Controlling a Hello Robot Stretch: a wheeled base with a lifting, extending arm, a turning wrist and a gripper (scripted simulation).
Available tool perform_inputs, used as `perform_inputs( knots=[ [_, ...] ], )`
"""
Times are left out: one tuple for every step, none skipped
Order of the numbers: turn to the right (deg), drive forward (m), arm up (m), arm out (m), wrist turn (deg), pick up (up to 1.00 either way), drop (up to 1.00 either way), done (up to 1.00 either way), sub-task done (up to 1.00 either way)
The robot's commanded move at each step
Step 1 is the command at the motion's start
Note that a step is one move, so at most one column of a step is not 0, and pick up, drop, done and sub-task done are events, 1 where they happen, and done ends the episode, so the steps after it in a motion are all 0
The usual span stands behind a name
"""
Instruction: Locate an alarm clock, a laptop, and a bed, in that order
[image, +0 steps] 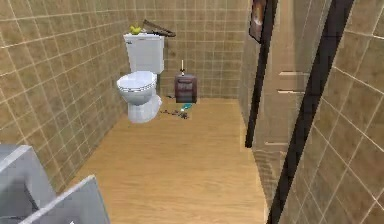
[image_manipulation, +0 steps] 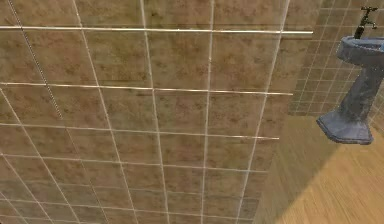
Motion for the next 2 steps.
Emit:
perform_inputs(
  knots=[
    [0.0, 1.00, 0.00, 0.00, 0.0, 0.00, 0.00, 0.00, 0.00],
    [-3.0, 0.00, 0.00, 0.00, 0.0, 0.00, 0.00, 0.00, 0.00]
  ],
)
